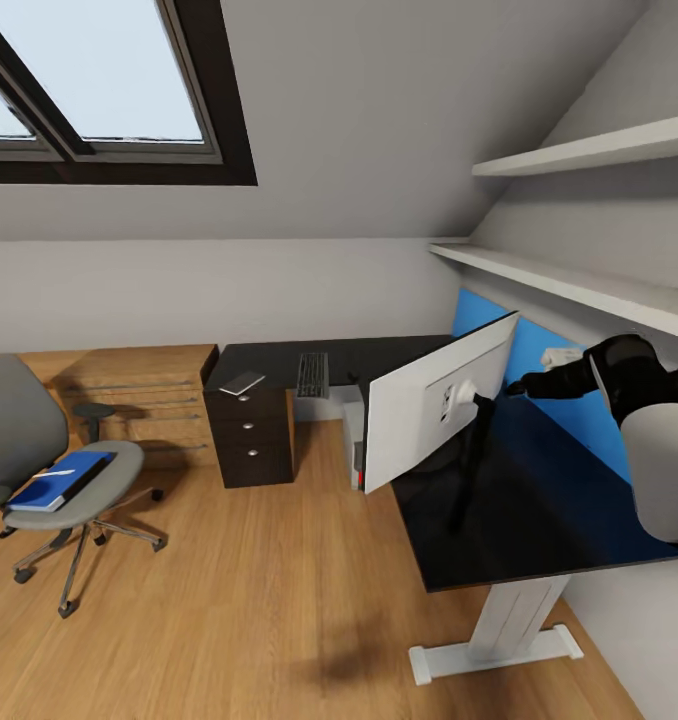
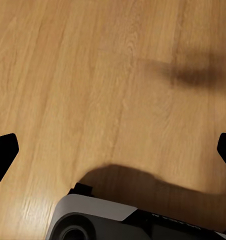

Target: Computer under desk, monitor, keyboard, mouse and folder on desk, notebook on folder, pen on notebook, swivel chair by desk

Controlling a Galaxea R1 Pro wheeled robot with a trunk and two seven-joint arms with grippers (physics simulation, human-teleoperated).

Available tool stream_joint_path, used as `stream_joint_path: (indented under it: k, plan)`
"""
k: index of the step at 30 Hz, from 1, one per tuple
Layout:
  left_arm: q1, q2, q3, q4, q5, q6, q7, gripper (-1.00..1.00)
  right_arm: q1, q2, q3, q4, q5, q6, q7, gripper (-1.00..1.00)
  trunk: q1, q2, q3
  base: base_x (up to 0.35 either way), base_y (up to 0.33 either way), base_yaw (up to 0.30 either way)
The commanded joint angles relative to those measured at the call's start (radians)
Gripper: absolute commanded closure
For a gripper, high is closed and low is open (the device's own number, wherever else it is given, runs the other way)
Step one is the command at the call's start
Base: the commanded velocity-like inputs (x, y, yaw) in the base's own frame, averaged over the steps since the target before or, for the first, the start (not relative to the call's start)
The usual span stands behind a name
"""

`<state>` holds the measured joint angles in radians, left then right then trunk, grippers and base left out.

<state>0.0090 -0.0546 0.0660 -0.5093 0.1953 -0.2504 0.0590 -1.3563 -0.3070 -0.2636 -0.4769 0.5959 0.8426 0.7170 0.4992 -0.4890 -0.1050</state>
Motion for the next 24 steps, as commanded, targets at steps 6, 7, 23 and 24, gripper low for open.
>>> stream_joint_path:
  k: [6,7,23,24]
  plan:
    - [0.0,0.001,0.003,-0.002,0.007,-0.001,-0.001,-1.0,0.052,0.002,-0.006,0.0,0.009,-0.066,0.008,-1.0,0.0,-0.002,-0.002,0.0,0.0,0.0]
    - [0.0,0.001,0.003,-0.002,0.008,-0.001,-0.001,-1.0,0.059,0.003,-0.006,0.0,0.009,-0.074,0.007,-1.0,0.0,-0.002,-0.002,0.0,0.0,0.0]
    - [0.0,0.002,0.006,0.009,0.007,-0.092,0.0,-1.0,0.113,-0.022,-0.008,0.121,-0.138,-0.207,0.009,-1.0,0.0,-0.002,-0.002,0.0,0.0,0.0]
    - [0.0,0.002,0.006,0.01,0.007,-0.093,0.0,-1.0,0.114,-0.023,-0.008,0.124,-0.142,-0.208,0.009,-1.0,0.0,-0.002,-0.002,0.0,0.0,0.0]
